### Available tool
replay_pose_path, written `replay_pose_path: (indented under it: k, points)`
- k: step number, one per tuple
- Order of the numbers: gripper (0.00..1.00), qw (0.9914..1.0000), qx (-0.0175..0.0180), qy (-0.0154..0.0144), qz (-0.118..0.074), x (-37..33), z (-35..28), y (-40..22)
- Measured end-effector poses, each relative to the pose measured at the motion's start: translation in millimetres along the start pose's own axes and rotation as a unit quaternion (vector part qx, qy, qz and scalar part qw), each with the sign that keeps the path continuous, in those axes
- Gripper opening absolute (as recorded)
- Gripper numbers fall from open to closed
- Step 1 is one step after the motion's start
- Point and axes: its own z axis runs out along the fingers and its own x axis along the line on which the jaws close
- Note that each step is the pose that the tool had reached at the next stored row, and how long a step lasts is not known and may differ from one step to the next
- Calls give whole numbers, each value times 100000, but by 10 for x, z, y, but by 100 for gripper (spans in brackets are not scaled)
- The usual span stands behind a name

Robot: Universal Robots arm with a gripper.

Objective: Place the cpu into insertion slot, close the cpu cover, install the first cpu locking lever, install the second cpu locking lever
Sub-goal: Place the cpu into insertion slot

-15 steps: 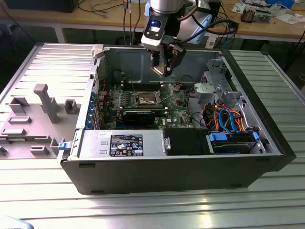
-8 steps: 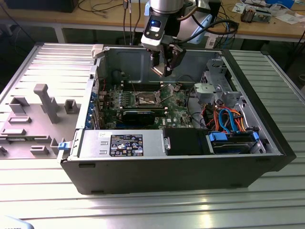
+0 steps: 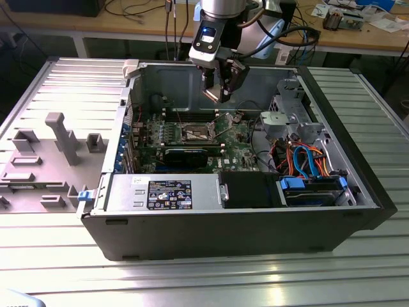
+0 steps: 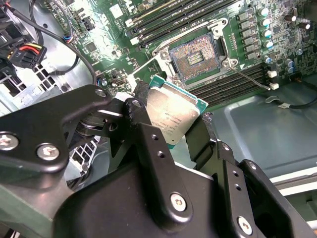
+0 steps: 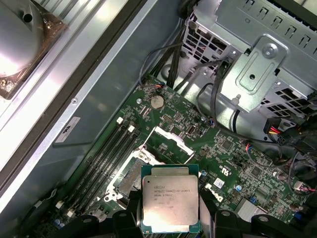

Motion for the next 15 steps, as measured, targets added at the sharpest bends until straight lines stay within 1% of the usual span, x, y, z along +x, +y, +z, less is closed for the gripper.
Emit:
replay_pose_path:
  k: [15]
  points:
    - [55,99999,-2,-33,499,0,0,0]
